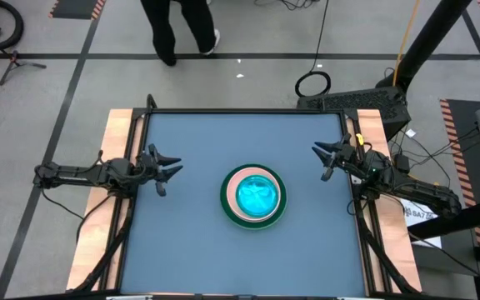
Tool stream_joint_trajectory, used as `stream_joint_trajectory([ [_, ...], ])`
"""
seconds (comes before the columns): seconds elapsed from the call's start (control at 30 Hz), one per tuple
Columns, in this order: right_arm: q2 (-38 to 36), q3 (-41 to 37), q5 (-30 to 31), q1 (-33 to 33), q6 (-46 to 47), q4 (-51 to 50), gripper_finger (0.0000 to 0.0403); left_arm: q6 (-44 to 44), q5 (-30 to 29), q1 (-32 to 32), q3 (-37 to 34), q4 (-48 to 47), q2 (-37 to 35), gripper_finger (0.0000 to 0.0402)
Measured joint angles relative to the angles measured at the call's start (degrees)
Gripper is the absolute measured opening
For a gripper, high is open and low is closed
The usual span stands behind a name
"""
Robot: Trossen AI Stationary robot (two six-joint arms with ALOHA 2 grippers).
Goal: Stack plastic plates
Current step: Return to home position
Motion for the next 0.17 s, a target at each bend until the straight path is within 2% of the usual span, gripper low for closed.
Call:
stream_joint_trajectory([
  [0.17, 0.0, 0.0, 0.0, 0.0, 0.0, 0.0, 0.0086, 0.0, 0.0, 0.0, 0.0, 0.0, 0.0, 0.0129],
])
